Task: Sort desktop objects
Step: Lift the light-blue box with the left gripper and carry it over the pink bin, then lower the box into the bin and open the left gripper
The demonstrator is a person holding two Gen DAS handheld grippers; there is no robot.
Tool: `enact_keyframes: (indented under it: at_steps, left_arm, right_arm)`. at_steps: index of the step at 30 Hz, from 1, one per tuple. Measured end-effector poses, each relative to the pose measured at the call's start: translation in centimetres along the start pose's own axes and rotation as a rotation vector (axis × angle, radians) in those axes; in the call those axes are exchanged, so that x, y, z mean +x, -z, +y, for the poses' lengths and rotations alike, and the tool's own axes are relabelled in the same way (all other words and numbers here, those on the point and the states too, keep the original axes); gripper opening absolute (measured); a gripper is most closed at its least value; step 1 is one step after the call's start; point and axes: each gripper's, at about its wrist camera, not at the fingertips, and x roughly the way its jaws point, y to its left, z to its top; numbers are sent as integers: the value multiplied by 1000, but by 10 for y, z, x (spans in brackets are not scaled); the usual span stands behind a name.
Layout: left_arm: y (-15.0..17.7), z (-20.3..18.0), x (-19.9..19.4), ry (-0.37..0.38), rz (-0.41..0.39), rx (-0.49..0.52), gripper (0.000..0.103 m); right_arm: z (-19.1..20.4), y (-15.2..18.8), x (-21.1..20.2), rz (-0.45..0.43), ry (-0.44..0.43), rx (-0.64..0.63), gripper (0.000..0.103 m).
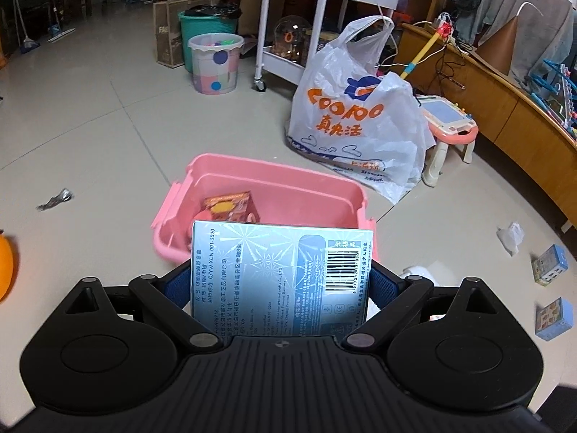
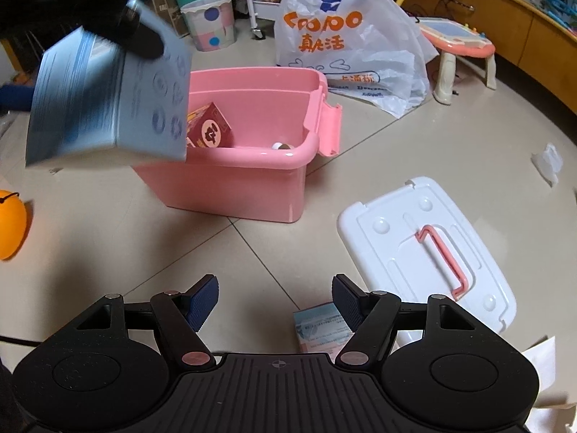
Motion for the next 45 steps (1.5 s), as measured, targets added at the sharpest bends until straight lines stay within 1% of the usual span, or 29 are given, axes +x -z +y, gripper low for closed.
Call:
enact_keyframes:
  at_steps: [8, 16, 26, 40, 45]
  left_arm:
    - [-24, -12, 30, 25, 7, 2, 95]
    - [-38, -17, 66, 31, 37, -31, 95]
    - [-56, -17, 113, 12, 53, -17, 95]
    - [-58, -10, 165, 3, 132, -67, 95]
    - [-67, -7, 186, 16, 160, -76, 95]
  right_arm:
    - [-7, 0, 17, 19, -1, 40, 66]
    - [-15, 1, 37, 49, 1, 76, 66]
    - [-20, 1, 54, 70, -11, 108, 66]
    - [-22, 2, 71, 99, -13, 126, 66]
    - [-21, 1, 76, 107, -17, 131, 66]
